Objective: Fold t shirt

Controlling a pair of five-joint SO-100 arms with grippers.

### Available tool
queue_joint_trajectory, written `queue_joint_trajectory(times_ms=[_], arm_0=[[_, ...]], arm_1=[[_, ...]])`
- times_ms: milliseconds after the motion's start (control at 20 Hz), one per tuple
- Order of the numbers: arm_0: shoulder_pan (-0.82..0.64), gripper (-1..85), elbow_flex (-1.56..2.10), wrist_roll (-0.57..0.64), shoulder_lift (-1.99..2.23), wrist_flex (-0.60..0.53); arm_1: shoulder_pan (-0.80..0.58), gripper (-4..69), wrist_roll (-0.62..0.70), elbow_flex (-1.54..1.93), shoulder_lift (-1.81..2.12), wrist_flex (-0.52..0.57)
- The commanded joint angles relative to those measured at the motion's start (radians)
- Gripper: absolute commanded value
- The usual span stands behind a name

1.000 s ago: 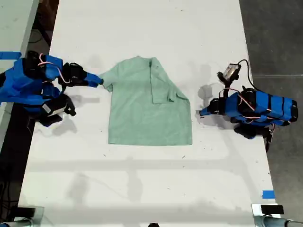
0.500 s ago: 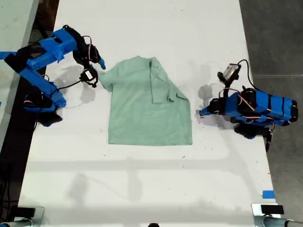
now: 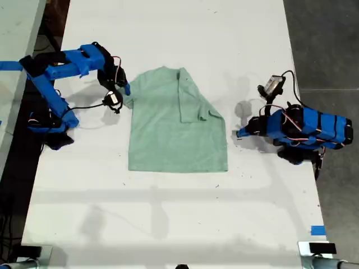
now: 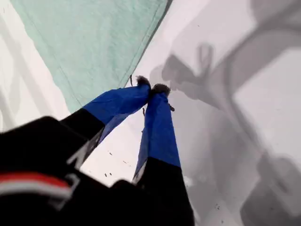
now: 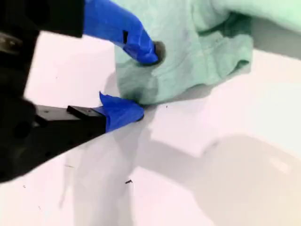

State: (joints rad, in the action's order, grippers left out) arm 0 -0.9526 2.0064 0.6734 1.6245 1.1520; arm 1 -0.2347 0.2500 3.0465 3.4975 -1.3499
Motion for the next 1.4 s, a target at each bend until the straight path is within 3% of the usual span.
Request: queue_joint_trajectory(times_ms=[0, 250, 450, 650, 750, 800, 850, 900, 1050, 1100, 1200, 1350], arm_0=[[0.043, -0.1, -0.02, -0.023, -0.011, -0.009], [0.075, -0.2, -0.146, -0.048, 0.031, 0.11], [0.264, -0.2, -0.486, -0.176, 0.032, 0.291], [0.466, -0.2, -1.0, -0.285, -0.261, 0.382], [0.514, -0.2, -1.072, -0.305, -0.347, 0.337], [0.526, 7.6, -1.072, -0.313, -0.368, 0.325], [0.535, 21.9, -1.072, -0.302, -0.38, 0.318], [0.538, 23.8, -1.071, -0.285, -0.377, 0.318], [0.526, 18.4, -1.066, -0.245, -0.279, 0.339], [0.505, 1.0, -1.066, -0.245, -0.23, 0.37], [0.446, -0.2, -1.015, -0.242, -0.075, 0.431], [0.391, -0.2, -0.738, -0.252, 0.319, 0.43]], arm_1=[[0.009, 1.9, -0.014, 0.034, 0.011, -0.003], [0.011, 1.9, -0.014, 0.034, 0.011, -0.003], [0.009, 1.9, -0.012, 0.034, 0.011, -0.003], [0.011, 1.9, -0.014, 0.034, 0.011, -0.003], [0.011, 1.9, -0.014, 0.034, 0.011, -0.003], [0.011, 1.9, -0.012, 0.034, 0.011, -0.003], [0.011, 1.9, -0.012, 0.034, 0.011, -0.003], [0.011, 1.9, -0.012, 0.034, 0.011, -0.003], [0.011, 1.9, -0.011, 0.034, 0.011, -0.003], [0.011, 1.9, -0.011, 0.034, 0.011, -0.003], [0.011, 1.9, -0.012, 0.034, 0.011, -0.003], [0.011, 1.9, -0.012, 0.034, 0.011, -0.003]])
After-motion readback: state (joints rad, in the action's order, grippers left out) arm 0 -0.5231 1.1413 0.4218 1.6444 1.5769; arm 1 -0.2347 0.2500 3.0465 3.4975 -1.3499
